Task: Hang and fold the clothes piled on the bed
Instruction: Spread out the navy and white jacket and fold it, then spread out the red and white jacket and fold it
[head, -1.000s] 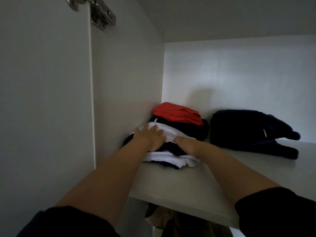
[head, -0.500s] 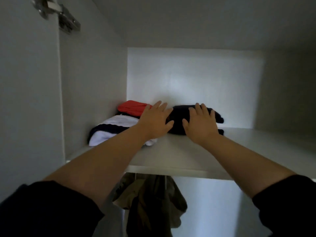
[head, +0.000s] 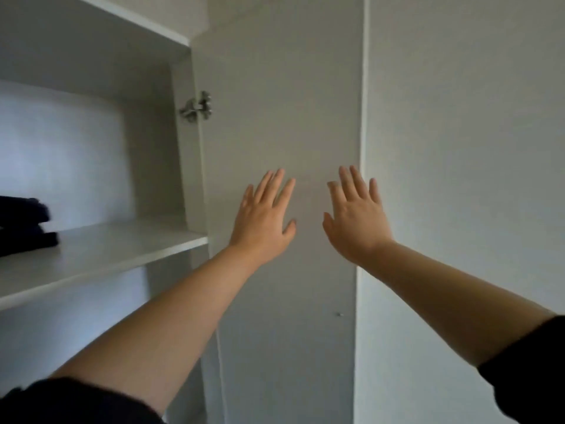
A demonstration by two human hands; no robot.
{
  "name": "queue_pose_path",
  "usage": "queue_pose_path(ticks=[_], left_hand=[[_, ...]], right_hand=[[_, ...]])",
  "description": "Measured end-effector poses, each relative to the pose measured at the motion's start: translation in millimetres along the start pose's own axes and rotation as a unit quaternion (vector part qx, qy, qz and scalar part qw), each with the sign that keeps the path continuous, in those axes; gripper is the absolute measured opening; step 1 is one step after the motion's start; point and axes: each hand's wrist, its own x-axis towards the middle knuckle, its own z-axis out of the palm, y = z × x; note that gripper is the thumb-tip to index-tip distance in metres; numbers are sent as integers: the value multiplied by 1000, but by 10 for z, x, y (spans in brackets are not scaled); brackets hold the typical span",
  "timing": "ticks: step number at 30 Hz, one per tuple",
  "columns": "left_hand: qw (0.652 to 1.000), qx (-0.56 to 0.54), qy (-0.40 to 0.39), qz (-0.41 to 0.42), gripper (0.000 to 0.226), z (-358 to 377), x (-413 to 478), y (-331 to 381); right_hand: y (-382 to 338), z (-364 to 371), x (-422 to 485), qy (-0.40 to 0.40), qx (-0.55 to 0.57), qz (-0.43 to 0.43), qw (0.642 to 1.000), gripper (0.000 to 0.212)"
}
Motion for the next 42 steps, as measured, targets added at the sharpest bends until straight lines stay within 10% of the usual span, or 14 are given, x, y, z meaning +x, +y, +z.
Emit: queue_pose_path(ticks=[17, 42], left_hand=[[924, -243, -6, 295, 70, 991, 523, 5406], [732, -467, -209, 449, 66, 2267, 34, 12276]], right_hand=[[4121, -1381, -3132, -82, -224, 296, 925, 59], [8954, -2123, -6848, -220, -300, 585, 721, 59]])
